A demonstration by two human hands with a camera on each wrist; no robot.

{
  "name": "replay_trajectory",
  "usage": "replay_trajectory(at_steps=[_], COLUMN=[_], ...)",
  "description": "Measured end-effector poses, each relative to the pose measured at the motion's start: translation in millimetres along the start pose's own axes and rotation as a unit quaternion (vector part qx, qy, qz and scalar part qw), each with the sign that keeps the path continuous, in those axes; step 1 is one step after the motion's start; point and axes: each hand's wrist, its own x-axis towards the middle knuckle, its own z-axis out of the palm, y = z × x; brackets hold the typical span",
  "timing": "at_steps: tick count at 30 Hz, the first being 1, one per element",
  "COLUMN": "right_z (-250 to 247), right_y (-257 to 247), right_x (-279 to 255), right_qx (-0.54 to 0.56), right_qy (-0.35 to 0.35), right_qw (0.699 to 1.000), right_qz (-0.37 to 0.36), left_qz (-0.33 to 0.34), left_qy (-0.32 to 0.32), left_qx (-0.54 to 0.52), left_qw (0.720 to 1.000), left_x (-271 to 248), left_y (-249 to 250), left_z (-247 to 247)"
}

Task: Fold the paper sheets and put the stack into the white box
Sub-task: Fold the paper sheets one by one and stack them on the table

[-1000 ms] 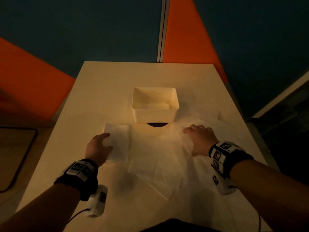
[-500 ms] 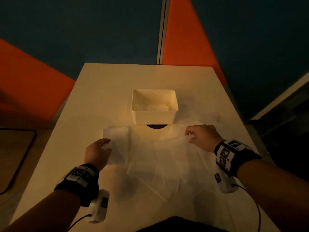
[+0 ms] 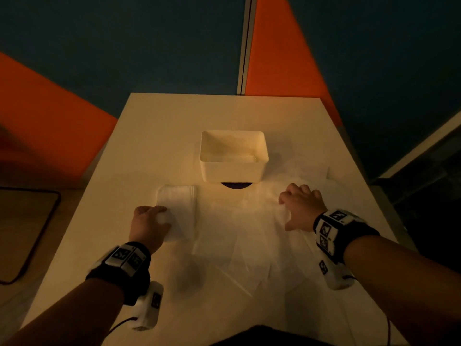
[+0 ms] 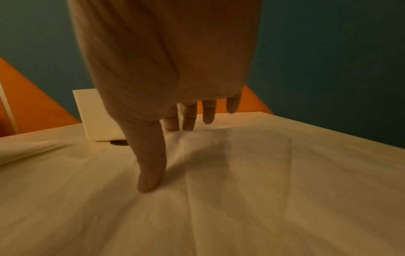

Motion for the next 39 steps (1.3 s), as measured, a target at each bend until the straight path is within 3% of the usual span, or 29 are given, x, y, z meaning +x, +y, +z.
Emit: replay_trajectory(at_steps=[3,6,8,10,13,17,19,21,23,28,32,35,39], right_z=[-9,-31,-51,-70,-88,-91,-85,-78,-69,-55,-48,-46,-49], right_y=[0,2,3,1,-5,-19,-25,-32,-38,-41,-31,-22,-16], right_x=[0,-2,-6,-13,-24,-37,-38,-39,-38,-40,-43,-46,-52], right_qx=[-0.013,0.024,0.111,0.244,0.442,0.659,0.708,0.733,0.746,0.788,0.78,0.78,0.74], right_qy=[0.039,0.047,0.059,0.093,0.157,0.174,0.165,0.158,0.155,0.094,0.056,0.065,0.043], right_qw=[0.999,0.998,0.991,0.964,0.883,0.732,0.686,0.66,0.645,0.608,0.623,0.622,0.67], right_qz=[-0.016,-0.037,-0.046,-0.043,-0.031,0.0,0.019,0.037,0.049,0.022,-0.001,-0.002,-0.027], left_qz=[-0.007,0.049,0.1,0.116,0.091,0.067,0.041,0.017,0.003,0.016,0.02,0.035,0.08], left_qy=[0.02,0.068,0.087,0.042,-0.126,-0.229,-0.284,-0.315,-0.308,-0.244,-0.253,-0.314,-0.467], left_qx=[0.045,0.067,0.041,-0.049,-0.24,-0.355,-0.417,-0.473,-0.503,-0.531,-0.535,-0.509,-0.44], left_qw=[0.999,0.994,0.99,0.991,0.958,0.904,0.862,0.822,0.807,0.811,0.806,0.801,0.763], left_x=[-2,-6,-9,-15,-27,-37,-40,-43,-44,-46,-42,-37,-34], left_y=[-1,8,23,43,78,113,126,134,140,150,144,134,121], left_z=[-2,-9,-14,-20,-28,-26,-26,-26,-25,-23,-23,-27,-40])
